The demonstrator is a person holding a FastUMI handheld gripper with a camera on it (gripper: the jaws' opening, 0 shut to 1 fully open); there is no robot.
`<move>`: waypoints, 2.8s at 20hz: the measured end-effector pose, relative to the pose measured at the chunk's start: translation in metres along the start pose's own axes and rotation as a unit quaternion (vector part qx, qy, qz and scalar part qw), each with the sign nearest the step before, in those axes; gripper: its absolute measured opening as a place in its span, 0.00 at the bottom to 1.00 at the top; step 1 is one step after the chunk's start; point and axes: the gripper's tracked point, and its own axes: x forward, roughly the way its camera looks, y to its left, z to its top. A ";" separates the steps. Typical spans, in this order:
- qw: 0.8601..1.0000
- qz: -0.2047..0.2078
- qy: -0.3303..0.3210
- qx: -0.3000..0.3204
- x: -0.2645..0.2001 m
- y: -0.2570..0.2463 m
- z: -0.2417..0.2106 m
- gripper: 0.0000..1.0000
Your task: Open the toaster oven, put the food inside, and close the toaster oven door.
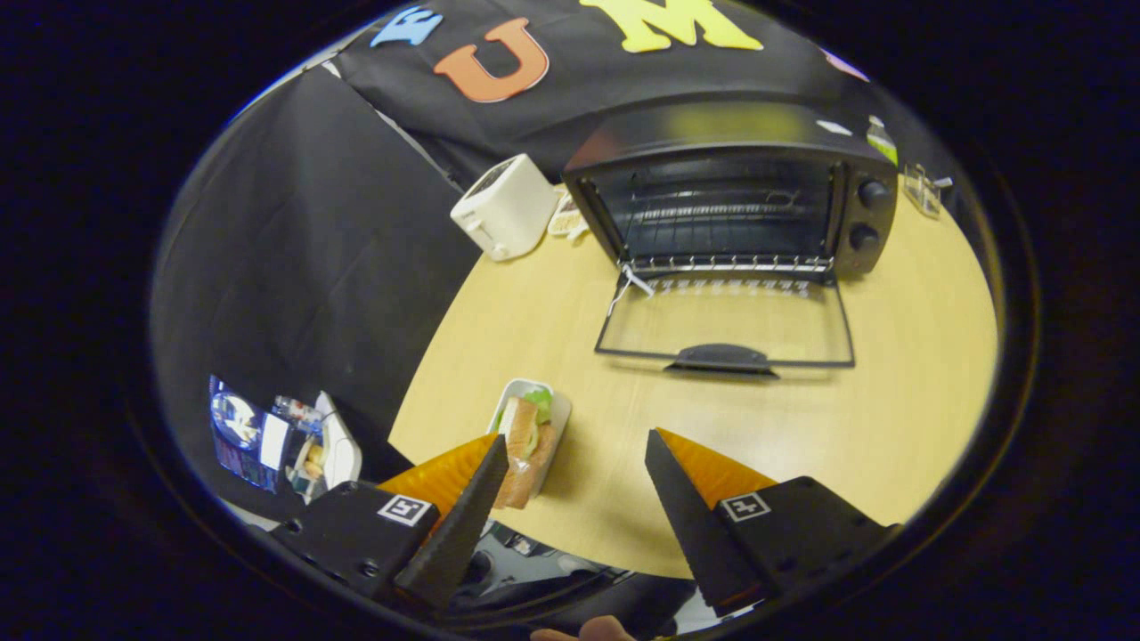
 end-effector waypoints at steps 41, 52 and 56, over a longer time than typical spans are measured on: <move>0.933 0.100 -0.147 0.313 -0.008 -0.041 0.117 0.34; 0.853 0.124 -0.299 0.409 0.025 -0.124 0.201 0.33; 0.829 0.134 -0.338 0.425 0.038 -0.137 0.225 0.34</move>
